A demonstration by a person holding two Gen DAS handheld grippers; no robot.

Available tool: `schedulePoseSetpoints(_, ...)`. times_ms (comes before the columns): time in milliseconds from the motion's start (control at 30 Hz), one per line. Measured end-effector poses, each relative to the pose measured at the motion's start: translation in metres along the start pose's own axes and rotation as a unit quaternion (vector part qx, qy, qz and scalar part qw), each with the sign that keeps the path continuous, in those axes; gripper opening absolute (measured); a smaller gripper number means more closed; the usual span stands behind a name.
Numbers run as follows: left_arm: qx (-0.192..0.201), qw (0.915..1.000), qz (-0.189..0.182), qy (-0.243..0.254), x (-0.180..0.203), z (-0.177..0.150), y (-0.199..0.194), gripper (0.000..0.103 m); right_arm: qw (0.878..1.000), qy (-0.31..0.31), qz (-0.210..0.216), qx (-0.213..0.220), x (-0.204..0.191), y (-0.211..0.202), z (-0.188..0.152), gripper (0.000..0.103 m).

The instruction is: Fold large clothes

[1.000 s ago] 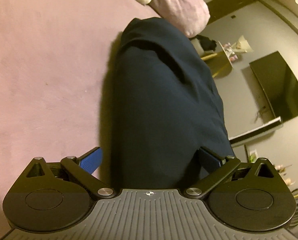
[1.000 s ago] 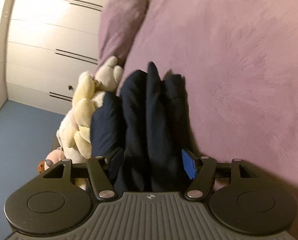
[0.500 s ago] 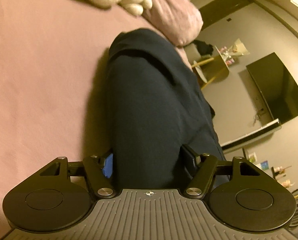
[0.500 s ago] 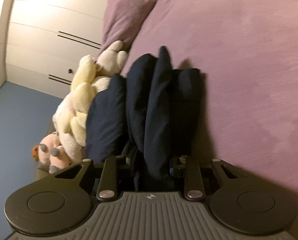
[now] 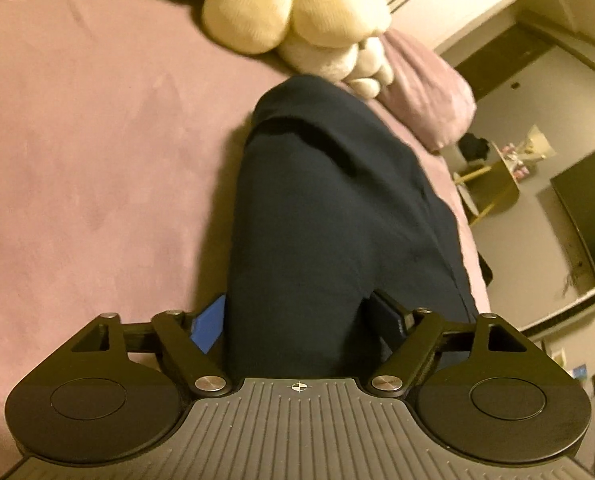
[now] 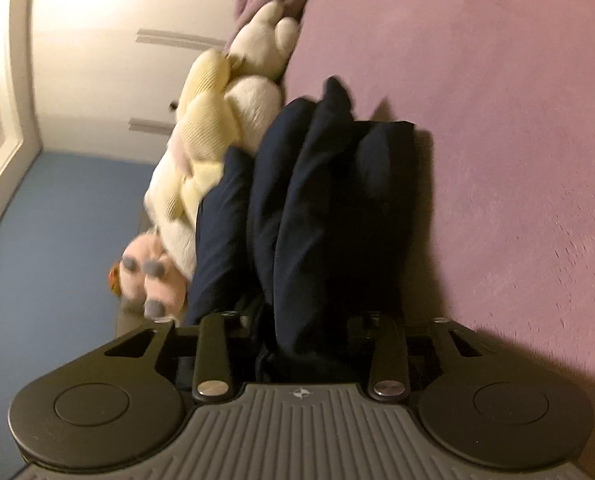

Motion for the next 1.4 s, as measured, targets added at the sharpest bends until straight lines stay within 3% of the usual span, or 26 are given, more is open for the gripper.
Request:
schedulePoseSetpoints(133, 0.036, 0.9979, 0.019, 0.051, 0.008, 0.006, -0.022, 0.088, 0.993, -0.074, -0.090, 0.029, -0.030, -0.029, -0.003, 0.045)
schedulePoseSetpoints(233, 0.086, 0.9932, 0.054, 0.058, 0.007, 0.013, -0.041, 0.090, 0.972, -0.167, -0.139, 0.088, -0.079, -0.045, -0.010, 0.045)
schedulePoseSetpoints(300, 0.109, 0.9890, 0.087, 0.050, 0.006, 0.018, -0.049, 0.091, 0.955, -0.235, -0.142, 0.113, -0.116, -0.043, -0.023, 0.040)
schedulePoseSetpoints(400, 0.115, 0.9851, 0.120, 0.044, 0.008, 0.024, -0.046, 0.091, 0.937, -0.309, -0.131, 0.097, -0.164, -0.005, -0.049, 0.027)
schedulePoseSetpoints(500, 0.124, 0.9799, 0.150, 0.044, 0.014, 0.027, -0.037, 0.092, 0.912, -0.374, -0.148, 0.074, -0.194, 0.054, -0.076, 0.020)
schedulePoseSetpoints(600, 0.136, 0.9767, 0.162, 0.041, 0.028, 0.032, -0.021, 0.093, 0.886, -0.422, -0.169, 0.085, -0.198, 0.095, -0.087, 0.019)
schedulePoseSetpoints(667, 0.138, 0.9763, 0.161, 0.042, 0.045, 0.032, -0.002, 0.093, 0.871, -0.434, -0.209, 0.100, -0.177, 0.109, -0.083, 0.017)
schedulePoseSetpoints(733, 0.132, 0.9789, 0.146, 0.056, 0.065, 0.027, 0.018, 0.094, 0.871, -0.422, -0.224, 0.116, -0.144, 0.111, -0.070, 0.010)
schedulePoseSetpoints(767, 0.130, 0.9791, 0.142, 0.065, 0.072, 0.024, 0.028, 0.095, 0.870, -0.415, -0.230, 0.131, -0.135, 0.110, -0.065, 0.000)
schedulePoseSetpoints(833, 0.109, 0.9787, 0.150, 0.089, 0.083, 0.016, 0.050, 0.097, 0.871, -0.388, -0.253, 0.166, -0.117, 0.088, -0.052, 0.000)
schedulePoseSetpoints(900, 0.110, 0.9736, 0.165, 0.112, 0.082, 0.007, 0.064, 0.102, 0.883, -0.360, -0.245, 0.177, -0.096, 0.069, -0.038, 0.000)
schedulePoseSetpoints(1000, 0.118, 0.9749, 0.160, 0.101, 0.062, -0.001, 0.075, 0.103, 0.872, -0.388, -0.238, 0.181, -0.083, 0.055, -0.035, 0.000)
schedulePoseSetpoints(1067, 0.121, 0.9761, 0.159, 0.086, 0.050, -0.002, 0.081, 0.103, 0.873, -0.391, -0.224, 0.185, -0.077, 0.055, -0.037, 0.000)
schedulePoseSetpoints(1167, 0.115, 0.9732, 0.176, 0.094, 0.056, 0.000, 0.086, 0.103, 0.858, -0.415, -0.234, 0.191, -0.073, 0.067, -0.042, 0.000)
schedulePoseSetpoints(1300, 0.128, 0.9676, 0.185, 0.115, 0.066, -0.003, 0.069, 0.103, 0.860, -0.412, -0.235, 0.188, -0.073, 0.070, -0.038, 0.000)
schedulePoseSetpoints(1400, 0.131, 0.9668, 0.181, 0.125, 0.068, -0.010, 0.052, 0.103, 0.844, -0.432, -0.246, 0.202, -0.082, 0.066, -0.047, 0.000)
Point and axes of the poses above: each gripper's, at about its wrist camera, not at the fingertips, and y roughly the way its jaws point, x to its right, z to its top, the point moved 3 cm from there along y, roughly the way its jaws point, and after that the axes turned 2 degrees about x, right-handed, at the moved point
